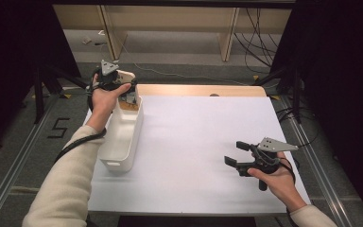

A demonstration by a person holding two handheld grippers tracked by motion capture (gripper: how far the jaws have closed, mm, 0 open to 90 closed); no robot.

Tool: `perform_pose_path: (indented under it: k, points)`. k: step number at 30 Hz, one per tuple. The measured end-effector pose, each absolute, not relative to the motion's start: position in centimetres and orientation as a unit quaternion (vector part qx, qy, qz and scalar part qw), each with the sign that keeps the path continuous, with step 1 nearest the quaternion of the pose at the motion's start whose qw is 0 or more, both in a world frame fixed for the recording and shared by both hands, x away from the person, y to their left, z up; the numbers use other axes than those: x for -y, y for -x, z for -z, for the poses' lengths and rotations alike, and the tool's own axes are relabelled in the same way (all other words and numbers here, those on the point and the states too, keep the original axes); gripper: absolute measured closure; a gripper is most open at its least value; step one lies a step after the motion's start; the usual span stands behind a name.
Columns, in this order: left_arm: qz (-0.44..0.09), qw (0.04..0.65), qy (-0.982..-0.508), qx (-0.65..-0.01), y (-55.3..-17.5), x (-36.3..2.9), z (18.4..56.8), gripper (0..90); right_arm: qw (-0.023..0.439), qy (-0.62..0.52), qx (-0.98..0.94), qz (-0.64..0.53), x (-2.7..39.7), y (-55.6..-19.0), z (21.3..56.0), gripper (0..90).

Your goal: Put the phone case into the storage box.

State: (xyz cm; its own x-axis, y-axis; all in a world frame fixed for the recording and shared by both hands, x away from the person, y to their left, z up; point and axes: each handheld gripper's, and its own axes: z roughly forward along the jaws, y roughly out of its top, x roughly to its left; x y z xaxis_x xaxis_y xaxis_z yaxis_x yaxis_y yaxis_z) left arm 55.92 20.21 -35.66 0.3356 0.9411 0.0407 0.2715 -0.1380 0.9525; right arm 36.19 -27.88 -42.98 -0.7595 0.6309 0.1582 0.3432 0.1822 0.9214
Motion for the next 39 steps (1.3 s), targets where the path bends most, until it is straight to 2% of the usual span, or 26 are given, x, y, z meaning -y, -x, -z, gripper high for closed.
perform_pose_path:
  k: [39]
  points:
    - [-0.35, 0.466, -0.668, -0.461, -56.54, -20.11, 36.22, 10.4, 0.131, -0.319, -0.757, -0.555, 27.88, -36.21, 42.92, 18.8]
